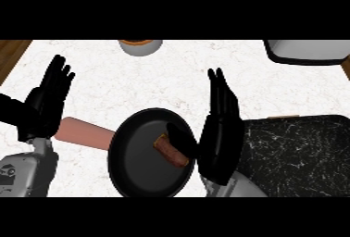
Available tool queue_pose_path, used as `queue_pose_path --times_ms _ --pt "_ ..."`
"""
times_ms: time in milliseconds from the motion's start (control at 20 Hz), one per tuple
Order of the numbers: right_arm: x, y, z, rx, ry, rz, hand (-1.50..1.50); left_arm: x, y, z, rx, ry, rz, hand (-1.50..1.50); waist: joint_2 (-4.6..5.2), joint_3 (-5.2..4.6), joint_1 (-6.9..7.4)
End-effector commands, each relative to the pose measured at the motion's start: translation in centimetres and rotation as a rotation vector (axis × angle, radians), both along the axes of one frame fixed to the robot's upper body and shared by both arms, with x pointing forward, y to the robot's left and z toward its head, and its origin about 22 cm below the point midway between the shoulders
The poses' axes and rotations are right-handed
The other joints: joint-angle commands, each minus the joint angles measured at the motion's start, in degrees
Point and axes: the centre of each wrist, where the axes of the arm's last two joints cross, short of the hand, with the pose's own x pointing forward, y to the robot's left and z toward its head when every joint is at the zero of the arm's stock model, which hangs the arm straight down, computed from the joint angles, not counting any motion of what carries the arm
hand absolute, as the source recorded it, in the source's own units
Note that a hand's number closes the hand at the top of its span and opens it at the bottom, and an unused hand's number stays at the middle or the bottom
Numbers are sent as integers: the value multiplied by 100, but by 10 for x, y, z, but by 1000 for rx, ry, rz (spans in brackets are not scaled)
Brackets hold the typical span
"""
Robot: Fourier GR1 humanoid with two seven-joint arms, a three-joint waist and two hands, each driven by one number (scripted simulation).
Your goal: Pick the sweet potato from the tray and place it in the pot
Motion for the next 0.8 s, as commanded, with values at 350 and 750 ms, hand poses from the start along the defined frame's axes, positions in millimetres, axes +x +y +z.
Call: queue_pose_path --times_ms 350,750 --pt "-60 -7 -10 403 -50 -55 -150 -9 17 -1 14 20 28 0 -56 -16 -257" --pt "-134 -43 5 415 -43 -66 -150 -18 30 -1 -1 14 59 0 -50 -15 -313"
